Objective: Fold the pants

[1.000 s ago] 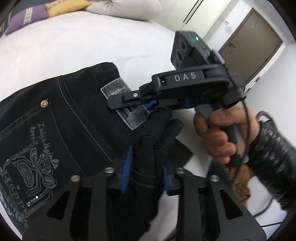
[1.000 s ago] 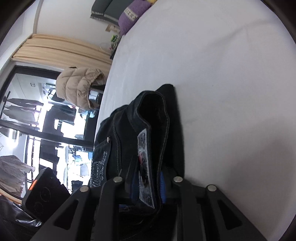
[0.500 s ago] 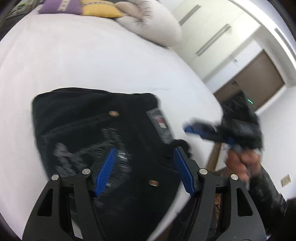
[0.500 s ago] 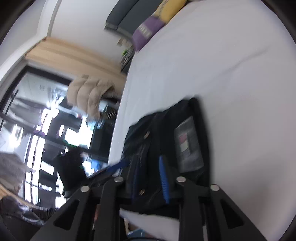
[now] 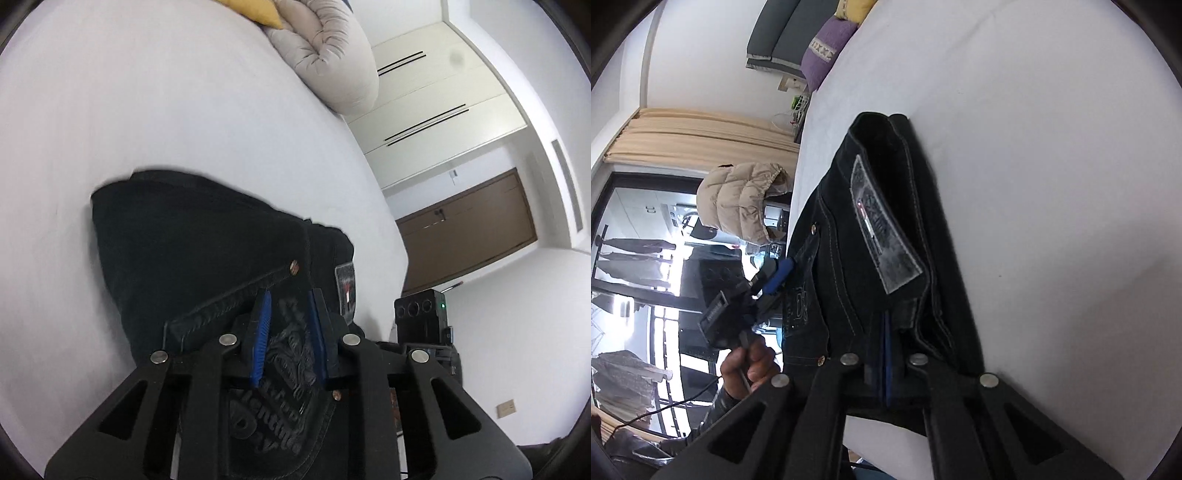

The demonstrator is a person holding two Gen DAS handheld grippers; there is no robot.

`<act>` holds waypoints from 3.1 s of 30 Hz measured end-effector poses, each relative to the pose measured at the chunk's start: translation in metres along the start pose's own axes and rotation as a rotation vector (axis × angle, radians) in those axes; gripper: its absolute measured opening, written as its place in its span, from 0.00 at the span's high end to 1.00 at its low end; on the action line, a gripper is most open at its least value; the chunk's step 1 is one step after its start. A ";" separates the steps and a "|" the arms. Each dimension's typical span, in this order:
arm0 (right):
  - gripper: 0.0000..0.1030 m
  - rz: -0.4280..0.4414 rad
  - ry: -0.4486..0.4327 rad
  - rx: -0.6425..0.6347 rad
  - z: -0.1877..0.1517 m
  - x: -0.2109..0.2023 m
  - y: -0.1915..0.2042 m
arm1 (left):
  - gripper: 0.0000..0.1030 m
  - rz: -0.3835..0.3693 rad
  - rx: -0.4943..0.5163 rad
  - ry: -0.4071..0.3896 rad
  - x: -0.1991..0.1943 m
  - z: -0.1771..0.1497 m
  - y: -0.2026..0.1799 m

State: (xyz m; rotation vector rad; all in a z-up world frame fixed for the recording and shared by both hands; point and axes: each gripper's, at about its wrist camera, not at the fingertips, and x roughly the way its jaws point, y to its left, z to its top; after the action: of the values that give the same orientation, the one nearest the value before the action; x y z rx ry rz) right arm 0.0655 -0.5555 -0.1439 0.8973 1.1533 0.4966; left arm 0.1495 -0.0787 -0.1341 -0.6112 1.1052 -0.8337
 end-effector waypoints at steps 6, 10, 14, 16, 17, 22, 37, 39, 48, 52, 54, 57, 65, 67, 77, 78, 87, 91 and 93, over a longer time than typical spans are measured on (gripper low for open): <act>1.00 -0.011 -0.024 -0.014 -0.005 0.000 0.006 | 0.81 -0.044 0.082 0.012 -0.014 -0.049 -0.002; 1.00 -0.014 -0.038 -0.021 -0.006 -0.002 0.006 | 0.81 -0.080 0.165 0.023 -0.030 -0.095 -0.014; 1.00 -0.001 -0.063 -0.024 -0.009 -0.007 0.017 | 0.81 -0.107 0.164 0.011 -0.033 -0.114 -0.012; 1.00 0.029 -0.075 -0.033 -0.015 -0.010 0.018 | 0.81 -0.106 0.178 0.019 -0.031 -0.113 -0.008; 1.00 0.023 -0.077 -0.030 -0.019 -0.009 0.015 | 0.81 -0.095 0.197 0.025 -0.027 -0.114 -0.006; 1.00 0.049 -0.105 -0.013 -0.022 -0.009 0.003 | 0.81 -0.071 0.214 0.024 -0.008 -0.116 -0.009; 0.23 -0.092 -0.111 -0.056 0.042 -0.038 0.020 | 0.03 0.088 -0.029 -0.075 -0.050 -0.055 0.020; 0.27 -0.112 -0.064 -0.059 0.048 -0.023 0.016 | 0.03 0.093 -0.074 -0.030 -0.036 -0.051 0.029; 0.50 -0.192 0.057 -0.111 0.063 0.030 0.036 | 0.27 0.117 -0.090 0.082 0.008 -0.027 0.029; 0.65 -0.232 0.052 -0.114 0.059 0.038 0.046 | 0.64 0.154 -0.127 0.093 0.012 -0.025 0.039; 0.71 -0.275 0.034 -0.151 0.052 0.038 0.058 | 0.67 0.156 -0.120 0.091 0.014 -0.023 0.039; 0.78 -0.327 0.014 -0.195 0.048 0.040 0.078 | 0.71 0.154 -0.109 0.085 0.020 -0.017 0.036; 0.81 -0.299 -0.035 -0.348 0.061 0.051 0.162 | 0.75 0.194 -0.017 0.020 -0.027 0.026 0.026; 0.81 -0.284 -0.037 -0.368 0.072 0.062 0.176 | 0.75 0.228 0.010 -0.019 -0.049 0.049 0.030; 0.81 -0.233 -0.042 -0.323 0.137 0.148 0.199 | 0.75 0.344 0.032 -0.062 -0.080 0.129 0.076; 0.81 -0.237 -0.032 -0.312 0.141 0.156 0.192 | 0.75 0.343 0.014 -0.056 -0.081 0.132 0.090; 0.54 -0.118 -0.078 -0.119 0.141 0.172 0.107 | 0.63 0.238 -0.131 -0.082 -0.066 0.123 0.171; 0.41 -0.096 -0.093 -0.080 0.135 0.158 0.104 | 0.56 0.252 -0.133 -0.118 -0.076 0.120 0.171; 0.30 -0.129 -0.139 -0.090 0.125 0.140 0.110 | 0.46 0.282 -0.113 -0.178 -0.092 0.111 0.156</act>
State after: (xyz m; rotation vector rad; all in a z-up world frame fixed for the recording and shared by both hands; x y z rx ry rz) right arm 0.2423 -0.4317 -0.1169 0.7620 1.0467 0.3724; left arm 0.2771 0.0875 -0.1699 -0.5947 1.0504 -0.4678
